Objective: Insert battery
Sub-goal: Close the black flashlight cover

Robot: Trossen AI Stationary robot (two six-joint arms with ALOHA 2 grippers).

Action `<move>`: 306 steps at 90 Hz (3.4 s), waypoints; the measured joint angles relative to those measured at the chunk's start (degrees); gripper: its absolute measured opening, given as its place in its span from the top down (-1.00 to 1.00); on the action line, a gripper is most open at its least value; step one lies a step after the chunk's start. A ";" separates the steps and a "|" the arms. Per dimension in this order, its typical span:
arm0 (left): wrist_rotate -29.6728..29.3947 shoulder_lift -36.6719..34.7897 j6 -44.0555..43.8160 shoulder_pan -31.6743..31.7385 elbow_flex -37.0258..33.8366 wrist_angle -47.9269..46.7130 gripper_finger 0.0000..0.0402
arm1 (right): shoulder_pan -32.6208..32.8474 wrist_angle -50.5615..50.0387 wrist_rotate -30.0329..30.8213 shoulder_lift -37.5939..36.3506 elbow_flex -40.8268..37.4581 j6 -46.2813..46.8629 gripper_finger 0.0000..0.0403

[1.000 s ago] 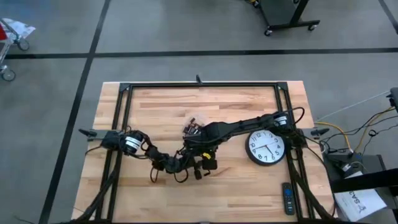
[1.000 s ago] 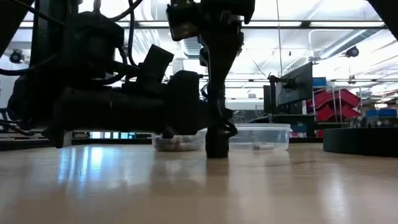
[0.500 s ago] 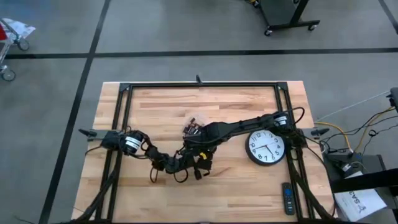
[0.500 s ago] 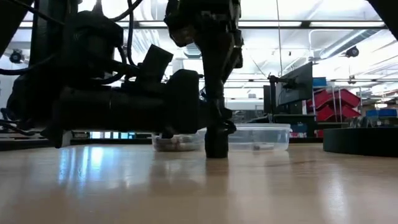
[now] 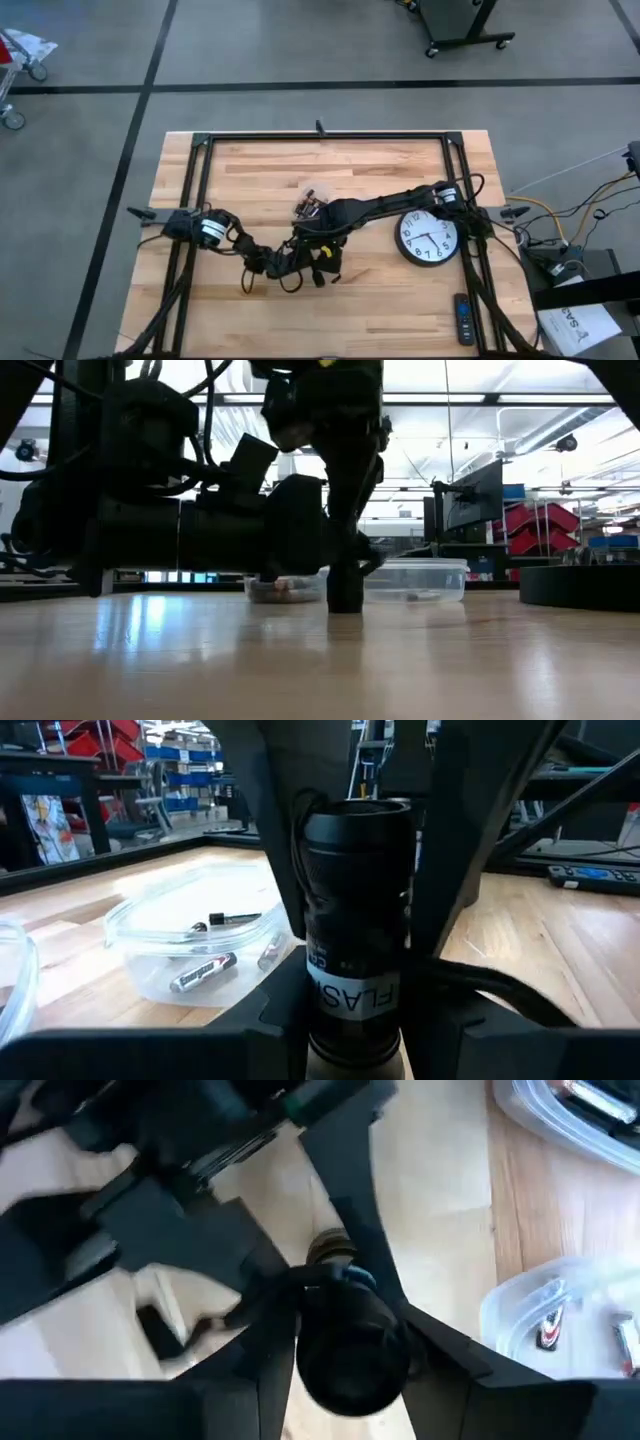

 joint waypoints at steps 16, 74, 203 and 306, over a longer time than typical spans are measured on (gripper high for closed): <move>0.13 0.00 -0.09 0.02 0.00 -0.15 0.53 | 0.01 -2.42 -0.20 -0.15 0.09 -4.48 0.27; 0.79 0.00 -0.09 0.02 0.00 -0.41 0.53 | 0.01 -4.20 6.27 -4.94 0.68 -33.46 -0.06; 1.04 0.02 0.15 0.02 0.07 -0.96 0.53 | 0.01 1.45 1.34 -4.55 -3.42 -39.36 0.53; 2.35 0.07 1.29 0.00 -0.02 -0.74 0.53 | 0.12 6.23 1.36 -4.85 -7.48 -50.96 0.57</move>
